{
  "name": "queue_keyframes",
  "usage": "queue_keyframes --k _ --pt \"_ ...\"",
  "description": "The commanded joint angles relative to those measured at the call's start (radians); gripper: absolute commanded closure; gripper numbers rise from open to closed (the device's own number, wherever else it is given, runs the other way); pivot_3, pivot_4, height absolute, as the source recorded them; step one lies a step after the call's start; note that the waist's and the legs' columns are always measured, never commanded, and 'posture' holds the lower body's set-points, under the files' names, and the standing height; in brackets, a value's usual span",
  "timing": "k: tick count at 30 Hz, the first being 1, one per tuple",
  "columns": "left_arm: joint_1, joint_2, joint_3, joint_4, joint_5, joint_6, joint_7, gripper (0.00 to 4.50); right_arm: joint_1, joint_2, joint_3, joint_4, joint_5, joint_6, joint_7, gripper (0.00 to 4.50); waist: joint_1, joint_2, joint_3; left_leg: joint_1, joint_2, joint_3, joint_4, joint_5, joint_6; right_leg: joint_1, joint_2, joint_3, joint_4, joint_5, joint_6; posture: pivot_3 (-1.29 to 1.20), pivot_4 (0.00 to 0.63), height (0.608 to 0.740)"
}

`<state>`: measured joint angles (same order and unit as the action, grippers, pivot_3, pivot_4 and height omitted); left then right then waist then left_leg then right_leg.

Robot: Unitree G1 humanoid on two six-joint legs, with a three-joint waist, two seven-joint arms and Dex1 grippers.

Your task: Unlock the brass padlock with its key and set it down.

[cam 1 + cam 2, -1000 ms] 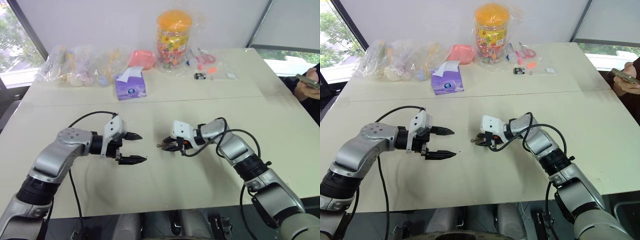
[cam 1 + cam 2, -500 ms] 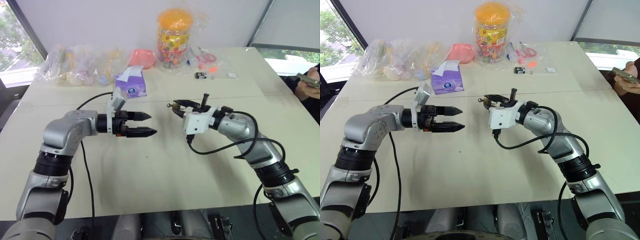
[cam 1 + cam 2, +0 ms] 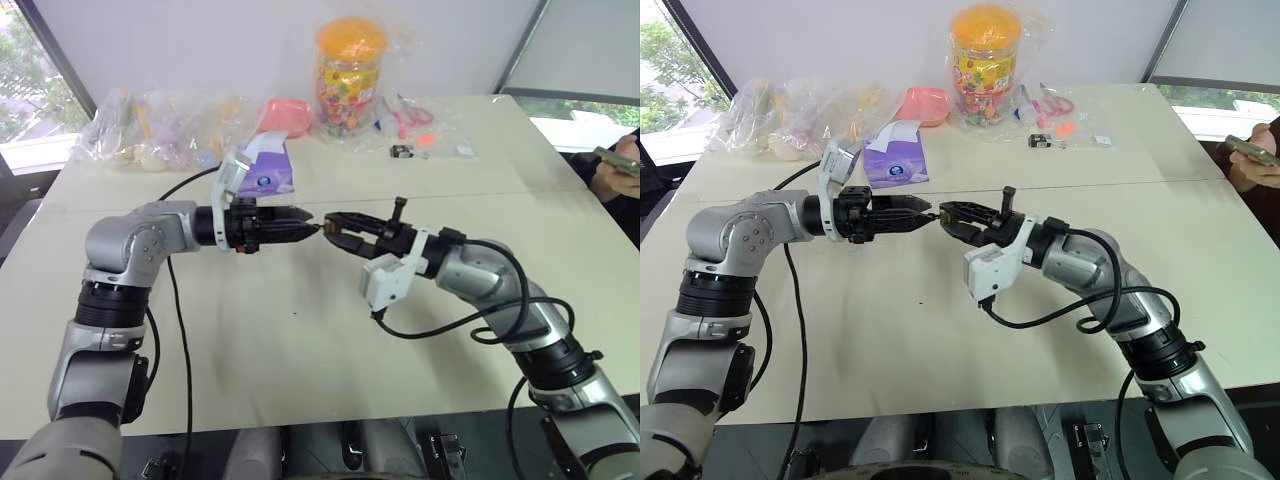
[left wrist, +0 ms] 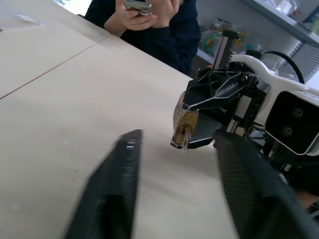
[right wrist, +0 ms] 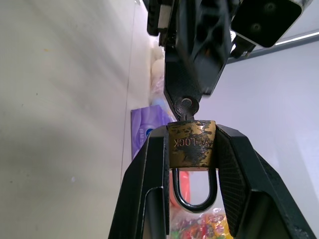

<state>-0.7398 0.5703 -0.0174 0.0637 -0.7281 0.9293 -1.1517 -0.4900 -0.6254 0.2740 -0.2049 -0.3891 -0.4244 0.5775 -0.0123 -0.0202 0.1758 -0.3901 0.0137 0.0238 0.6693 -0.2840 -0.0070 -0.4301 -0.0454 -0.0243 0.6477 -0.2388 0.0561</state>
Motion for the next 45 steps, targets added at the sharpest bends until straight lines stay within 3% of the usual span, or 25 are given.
queue_keyframes --k 1,12,15,17,18,27,35,45 --pt "0.004 0.012 0.003 -0.057 -0.012 0.0 -0.011 2.49 -0.016 0.014 -0.014 -0.043 0.008 -0.001 0.0 3.78 0.0 0.0 0.0 0.0 0.0 0.0 0.0 0.0 0.0 0.0 0.0 0.0 0.0 0.0 0.0 0.0 0.15 0.737" --pt "0.011 0.009 -0.003 -0.062 -0.01 -0.003 -0.013 2.49 -0.022 0.024 -0.021 -0.059 0.017 0.015 0.023 3.78 0.0 0.0 0.0 0.0 0.0 0.0 0.0 0.0 0.0 0.0 0.0 0.001 0.0 0.0 0.0 0.0 0.15 0.737" --pt "0.02 0.016 0.002 -0.07 -0.014 0.0 -0.016 3.3 -0.021 0.026 -0.023 -0.064 0.018 0.023 0.028 3.78 0.0 0.0 0.0 0.0 0.0 0.0 0.0 0.0 0.0 0.0 0.0 0.001 0.0 0.0 0.0 0.0 0.15 0.737" --pt "0.023 0.02 0.004 -0.074 -0.014 0.0 -0.018 4.21 -0.021 0.025 -0.024 -0.065 0.02 0.026 0.03 3.78 0.0 0.0 0.0 0.0 0.0 0.0 0.0 0.0 0.0 0.0 0.0 0.001 0.0 0.0 0.0 0.0 0.15 0.737" --pt "0.025 0.023 0.004 -0.074 -0.014 -0.001 -0.018 4.46 -0.021 0.025 -0.024 -0.065 0.021 0.026 0.031 3.78 0.0 0.0 0.0 0.0 0.0 0.0 0.0 0.0 0.0 0.0 0.0 0.001 0.0 0.0 0.0 0.0 0.15 0.737" --pt "0.016 0.014 -0.001 -0.068 0.001 -0.029 -0.011 4.46 -0.022 0.023 -0.01 -0.064 0.032 0.035 0.058 3.78 0.0 0.0 0.0 0.0 0.0 0.0 0.0 0.0 0.0 0.0 0.0 0.001 0.0 0.0 0.0 0.0 0.15 0.737" --pt "0.036 0.019 -0.078 -0.102 0.129 -0.211 -0.039 4.46 -0.019 0.025 0.003 -0.077 0.083 0.08 0.137 3.78 0.001 0.0 0.0 0.0 0.0 0.0 0.0 0.0 0.0 0.0 0.0 0.001 0.0 0.0 0.0 0.0 0.15 0.737" --pt "0.077 0.022 -0.1 -0.147 0.19 -0.324 -0.061 4.46 -0.045 0.044 -0.01 -0.073 0.122 0.109 0.173 3.78 0.001 0.0 0.0 0.0 0.0 0.0 0.0 0.0 0.0 0.0 0.0 0.0 0.0 0.0 0.0 0.0 0.15 0.737"
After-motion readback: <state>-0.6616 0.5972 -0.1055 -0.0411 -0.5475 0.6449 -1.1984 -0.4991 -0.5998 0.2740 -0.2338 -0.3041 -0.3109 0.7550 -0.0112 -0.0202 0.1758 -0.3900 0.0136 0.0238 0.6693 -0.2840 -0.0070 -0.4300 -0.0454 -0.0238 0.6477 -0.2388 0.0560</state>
